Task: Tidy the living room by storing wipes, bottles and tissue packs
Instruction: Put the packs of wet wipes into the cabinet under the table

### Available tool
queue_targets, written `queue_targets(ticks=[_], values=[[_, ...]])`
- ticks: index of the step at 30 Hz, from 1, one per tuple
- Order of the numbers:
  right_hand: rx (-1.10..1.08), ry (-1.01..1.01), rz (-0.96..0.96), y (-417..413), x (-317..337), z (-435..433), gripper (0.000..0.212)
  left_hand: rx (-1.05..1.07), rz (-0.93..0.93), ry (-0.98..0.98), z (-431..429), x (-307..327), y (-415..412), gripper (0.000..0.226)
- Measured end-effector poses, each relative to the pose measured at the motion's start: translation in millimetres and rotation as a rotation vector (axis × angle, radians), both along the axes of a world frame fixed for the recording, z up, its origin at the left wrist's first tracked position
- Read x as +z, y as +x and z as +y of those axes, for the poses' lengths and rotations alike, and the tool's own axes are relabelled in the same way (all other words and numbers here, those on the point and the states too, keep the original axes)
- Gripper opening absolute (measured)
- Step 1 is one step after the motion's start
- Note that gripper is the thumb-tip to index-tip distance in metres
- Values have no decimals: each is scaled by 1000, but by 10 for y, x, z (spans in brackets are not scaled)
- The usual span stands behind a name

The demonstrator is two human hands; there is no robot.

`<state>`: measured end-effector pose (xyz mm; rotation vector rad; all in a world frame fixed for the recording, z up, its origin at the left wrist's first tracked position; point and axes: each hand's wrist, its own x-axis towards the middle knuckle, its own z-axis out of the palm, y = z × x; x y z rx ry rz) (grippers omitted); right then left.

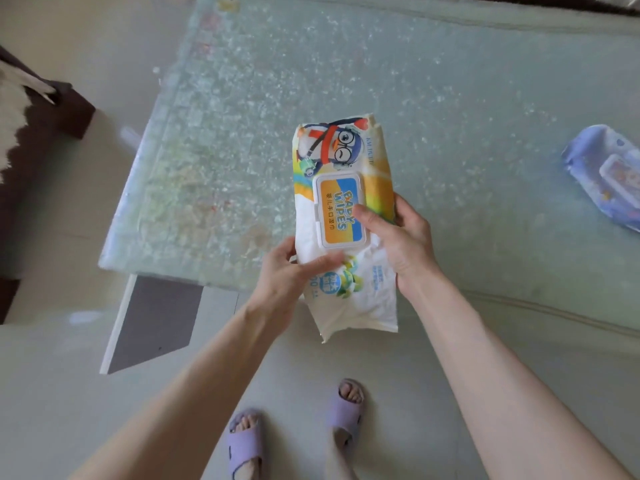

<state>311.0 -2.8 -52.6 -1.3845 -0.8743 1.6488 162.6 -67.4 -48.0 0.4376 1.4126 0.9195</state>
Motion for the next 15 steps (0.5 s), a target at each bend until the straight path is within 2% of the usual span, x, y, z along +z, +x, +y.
queue_targets(ticks=[5,8,15], values=[[34,-7,-25,-587,-94,-601,30,40,-25,-13,-630,-58,-566,60],[13,-8,-9,-961,-206,-970,33,54,-25,-24,-1000,-184,-952,58],[-65,-27,56,-1757,-636,-1785,27,13,31,-47,-1701,-622,-1803,58]])
